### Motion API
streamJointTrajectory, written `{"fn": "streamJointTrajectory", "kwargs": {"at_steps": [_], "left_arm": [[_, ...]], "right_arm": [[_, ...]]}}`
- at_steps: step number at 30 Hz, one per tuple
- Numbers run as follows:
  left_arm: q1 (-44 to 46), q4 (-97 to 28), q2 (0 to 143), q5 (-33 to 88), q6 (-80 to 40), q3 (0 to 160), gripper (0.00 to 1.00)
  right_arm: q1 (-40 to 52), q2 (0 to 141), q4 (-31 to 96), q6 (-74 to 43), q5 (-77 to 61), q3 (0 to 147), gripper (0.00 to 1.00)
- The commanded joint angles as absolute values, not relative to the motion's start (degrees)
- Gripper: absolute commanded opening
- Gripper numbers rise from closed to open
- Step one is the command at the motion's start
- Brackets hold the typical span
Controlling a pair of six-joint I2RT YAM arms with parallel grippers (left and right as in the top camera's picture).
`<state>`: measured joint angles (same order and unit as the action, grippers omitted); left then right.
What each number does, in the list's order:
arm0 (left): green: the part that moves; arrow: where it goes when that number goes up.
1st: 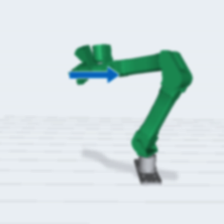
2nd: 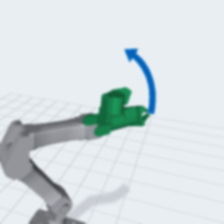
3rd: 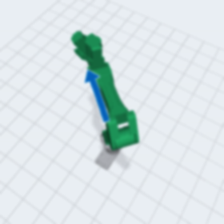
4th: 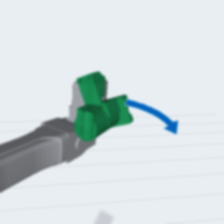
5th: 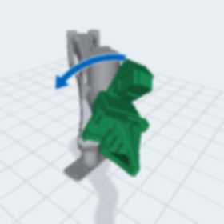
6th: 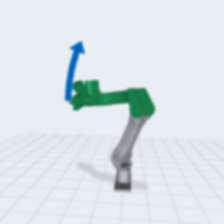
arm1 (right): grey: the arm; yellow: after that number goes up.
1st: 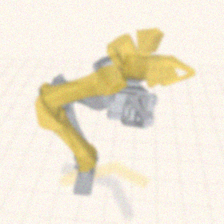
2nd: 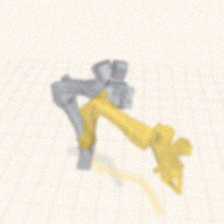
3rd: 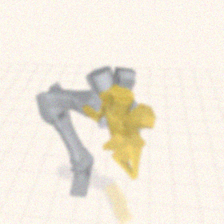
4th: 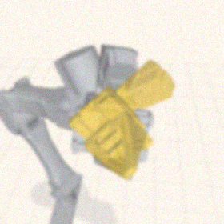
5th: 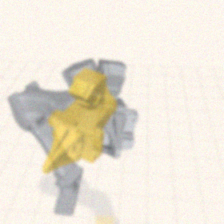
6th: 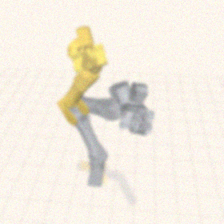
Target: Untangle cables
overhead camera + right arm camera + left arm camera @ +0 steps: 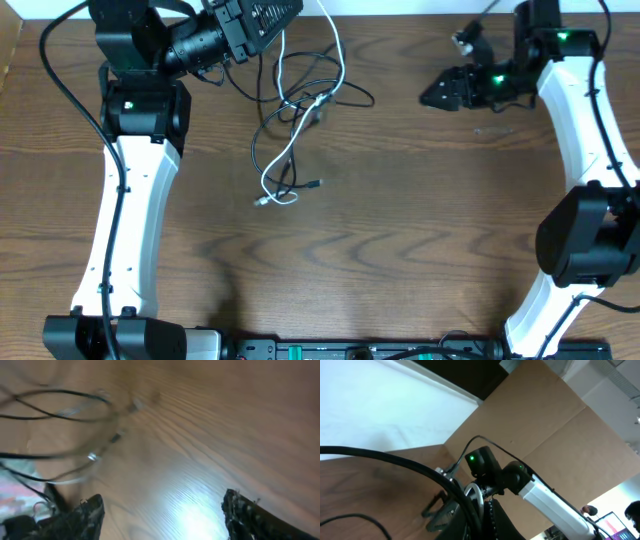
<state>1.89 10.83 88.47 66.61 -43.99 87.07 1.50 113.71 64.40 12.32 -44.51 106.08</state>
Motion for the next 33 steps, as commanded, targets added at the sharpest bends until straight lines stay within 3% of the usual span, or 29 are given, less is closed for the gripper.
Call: {"fn": "streamJointTrajectory", "kwargs": {"at_steps": [1,10,26,30,33], "left_arm": [[1.69,10.74,87.46,67.70,-44.91,88.14,0.07],[1.69,9.04,87.46,67.96,-45.60,88.14,0.07],[1.69,9.04,87.46,68.42,-46.24,88.14,0.07],[1.87,9.04,87.46,68.42,-46.22,88.14,0.07],[2.31,9.06,87.46,68.55,-46.22,88.14,0.07]], "right_arm": [[5.34,109.56,62.02,16.40,-52.05,107.85,0.78],[12.25,109.51,53.01,16.32,-52.10,107.85,0.88],[16.14,109.75,40.53,5.50,-51.40,107.83,0.80],[19.51,109.82,39.72,2.92,-44.23,107.83,0.80],[21.56,109.82,36.97,-7.97,-32.21,107.83,0.79]]}}
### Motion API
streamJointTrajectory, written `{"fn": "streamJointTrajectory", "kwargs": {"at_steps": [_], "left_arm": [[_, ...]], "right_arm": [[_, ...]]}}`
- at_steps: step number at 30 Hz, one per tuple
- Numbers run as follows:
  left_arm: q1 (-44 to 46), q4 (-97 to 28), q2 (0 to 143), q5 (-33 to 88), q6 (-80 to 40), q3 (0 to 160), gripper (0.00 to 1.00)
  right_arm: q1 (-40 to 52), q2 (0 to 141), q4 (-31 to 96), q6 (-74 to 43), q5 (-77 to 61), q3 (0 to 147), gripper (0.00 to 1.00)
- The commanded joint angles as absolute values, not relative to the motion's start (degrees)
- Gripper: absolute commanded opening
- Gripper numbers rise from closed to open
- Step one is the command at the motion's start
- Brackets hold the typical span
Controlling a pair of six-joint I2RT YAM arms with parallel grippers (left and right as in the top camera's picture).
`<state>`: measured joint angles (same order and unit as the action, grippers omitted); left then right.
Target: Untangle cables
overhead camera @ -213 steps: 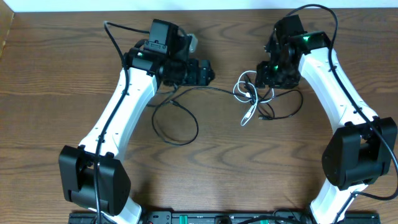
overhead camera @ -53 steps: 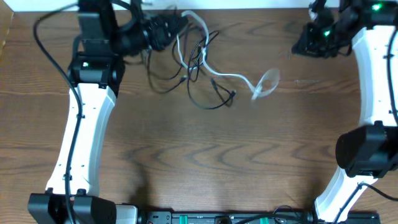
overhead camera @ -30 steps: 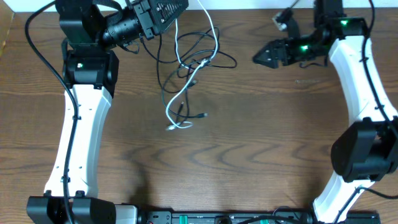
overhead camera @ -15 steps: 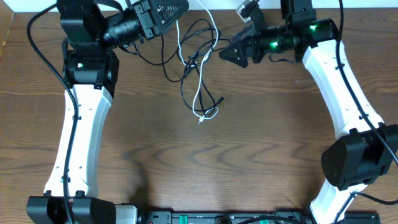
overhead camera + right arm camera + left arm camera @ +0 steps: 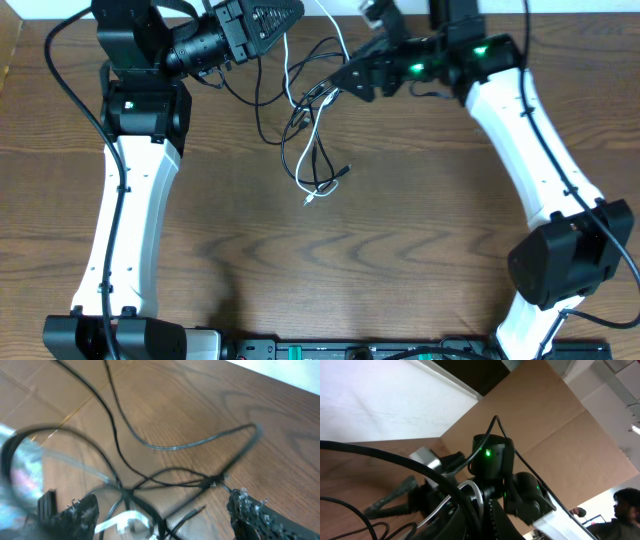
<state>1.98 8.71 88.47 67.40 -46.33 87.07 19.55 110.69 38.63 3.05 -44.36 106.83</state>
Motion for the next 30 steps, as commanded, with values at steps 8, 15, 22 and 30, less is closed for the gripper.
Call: {"fn": "streamJointTrajectory", "kwargs": {"at_steps": [8,15,22,30], "left_arm": [[3.73,9.08,87.44,68.55,-46.22,88.14,0.07],[0.67,15.92,87.42,66.63,-53.49,88.14,0.08],[-4.58,34.50,87.42,65.95,-68.42,88.29,0.07],[-7.62,34.96,87.48,67.16,-69.97,88.90,0.07]], "right_arm": [[23.14,110.26,32.82,-31.29,-12.53,104.66,0.60],[21.69,111.02,32.86,-31.29,-9.08,95.11,0.59],[17.89,111.02,30.83,-31.68,-9.37,85.23,0.59],[16.45,111.02,30.59,-28.67,-12.23,80.93,0.58]]}}
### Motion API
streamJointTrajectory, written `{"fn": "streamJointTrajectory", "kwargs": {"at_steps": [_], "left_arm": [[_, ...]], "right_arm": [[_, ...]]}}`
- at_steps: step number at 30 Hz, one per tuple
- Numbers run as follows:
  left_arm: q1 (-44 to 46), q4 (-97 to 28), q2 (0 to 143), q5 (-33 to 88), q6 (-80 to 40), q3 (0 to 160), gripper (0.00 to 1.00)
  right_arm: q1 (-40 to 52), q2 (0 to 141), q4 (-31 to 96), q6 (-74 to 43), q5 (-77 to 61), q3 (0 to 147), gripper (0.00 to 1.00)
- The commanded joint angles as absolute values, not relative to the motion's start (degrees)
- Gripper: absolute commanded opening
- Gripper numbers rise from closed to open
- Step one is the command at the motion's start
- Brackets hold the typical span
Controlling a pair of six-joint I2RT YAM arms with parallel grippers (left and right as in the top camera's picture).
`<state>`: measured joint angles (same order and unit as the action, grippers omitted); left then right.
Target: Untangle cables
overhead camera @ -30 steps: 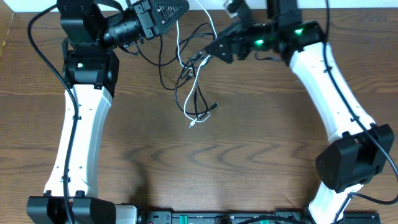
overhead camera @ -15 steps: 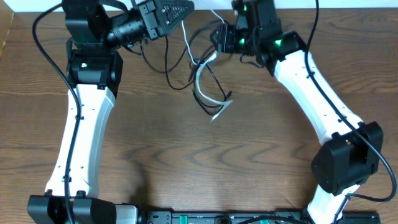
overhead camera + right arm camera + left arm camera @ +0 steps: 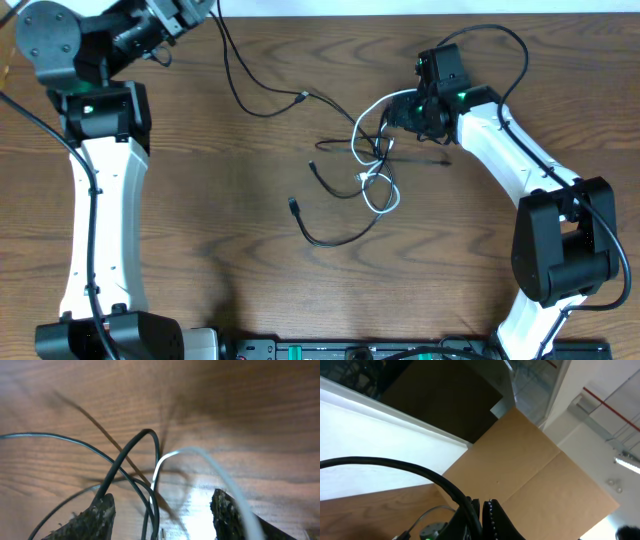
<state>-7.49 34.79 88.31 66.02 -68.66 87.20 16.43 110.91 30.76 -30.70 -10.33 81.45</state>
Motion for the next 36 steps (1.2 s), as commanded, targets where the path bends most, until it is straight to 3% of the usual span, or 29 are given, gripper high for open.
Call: {"fn": "streamJointTrajectory", "kwargs": {"at_steps": [1,3,10,18,24,30,36], "left_arm": [[-7.44,34.13,87.48,67.77,-68.77,88.90,0.08],[-6.92,30.41,87.48,68.90,-64.93,88.88,0.07],[-5.02,-1.10,87.61,67.51,-39.90,88.84,0.07],[-0.86,-37.50,87.66,44.47,-16.88,88.84,0.07],[4.45,-49.43,87.77,30.28,-10.85,88.16,0.08],[8.97,-52.42,88.58,21.76,-10.74,86.67,0.59],[10.00,-52.47,90.13,21.76,-10.81,86.39,0.62]], "right_arm": [[16.45,111.02,30.57,-27.83,-13.02,80.95,0.58],[16.45,111.00,30.61,-26.33,-14.74,81.03,0.57],[16.38,110.91,38.39,-20.88,-17.56,81.93,0.61],[15.40,110.83,50.50,-15.53,-17.50,86.06,0.62],[12.12,110.80,60.73,-10.31,-17.52,92.55,0.66],[11.42,110.80,70.32,-2.50,-17.56,99.11,0.70],[12.71,110.80,72.88,-0.95,-18.44,99.13,0.70]]}}
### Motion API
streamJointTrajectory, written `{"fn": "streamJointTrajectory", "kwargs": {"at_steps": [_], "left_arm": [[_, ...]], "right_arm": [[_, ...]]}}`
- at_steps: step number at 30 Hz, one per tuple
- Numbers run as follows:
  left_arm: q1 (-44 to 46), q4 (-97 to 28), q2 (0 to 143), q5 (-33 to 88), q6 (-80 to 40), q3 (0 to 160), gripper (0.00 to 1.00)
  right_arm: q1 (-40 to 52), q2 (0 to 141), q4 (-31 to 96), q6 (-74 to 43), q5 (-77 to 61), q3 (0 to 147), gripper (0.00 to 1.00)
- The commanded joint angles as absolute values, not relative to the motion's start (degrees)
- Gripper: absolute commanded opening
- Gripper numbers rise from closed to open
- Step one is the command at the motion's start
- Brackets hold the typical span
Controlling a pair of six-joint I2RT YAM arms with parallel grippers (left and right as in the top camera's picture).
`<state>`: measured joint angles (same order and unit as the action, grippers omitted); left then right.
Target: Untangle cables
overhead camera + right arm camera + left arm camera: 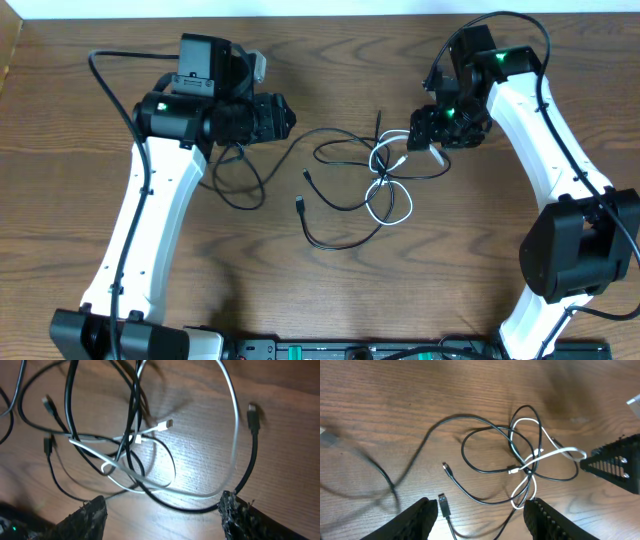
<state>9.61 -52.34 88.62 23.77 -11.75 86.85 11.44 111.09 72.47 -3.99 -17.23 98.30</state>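
A tangle of black cables (345,150) and one white cable (392,205) lies mid-table. A long black cable (238,180) loops under my left arm and runs right into the tangle. My left gripper (285,118) hangs just left of the tangle, open and holding nothing. In the left wrist view the left gripper (479,505) is above loose plug ends (445,505), with the white cable (555,452) crossing the knot. My right gripper (425,135) hovers at the tangle's right edge, open. In the right wrist view the right gripper (164,500) looks down on the crossing strands and a white plug (167,424).
The wooden table (320,290) runs to a white wall along its far edge. Both arm bases and a black rail (360,350) stand at the near edge. My right gripper's tip (615,460) shows in the left wrist view.
My left gripper was shut on a black cable at the far left corner; now it is open, low beside the tangle, and that cable lies slack on the table. The right gripper sits higher.
First my left gripper held the bundle up at the back, with the right gripper far off to the right. Then the right gripper was at the bundle. Later the left was far left holding one black cable, the rest lying by the right gripper. Now both are open.
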Motion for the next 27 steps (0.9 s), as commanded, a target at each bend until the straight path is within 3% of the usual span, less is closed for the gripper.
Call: {"fn": "streamJointTrajectory", "kwargs": {"at_steps": [1,11,19,27], "left_arm": [[10.00,-52.47,90.43,21.76,-11.09,86.39,0.62],[10.17,-52.69,93.56,22.48,-15.09,86.39,0.62],[11.62,-52.66,94.19,22.90,-10.70,86.39,0.62],[11.70,-52.62,94.19,22.87,-10.02,86.39,0.63]], "right_arm": [[13.13,110.80,72.79,-0.99,-18.44,99.13,0.70],[17.91,110.80,68.12,-1.43,-17.06,99.09,0.72],[20.01,111.04,66.37,16.16,-16.40,97.84,0.80],[20.12,114.41,64.36,27.00,-15.22,97.32,0.74]]}}
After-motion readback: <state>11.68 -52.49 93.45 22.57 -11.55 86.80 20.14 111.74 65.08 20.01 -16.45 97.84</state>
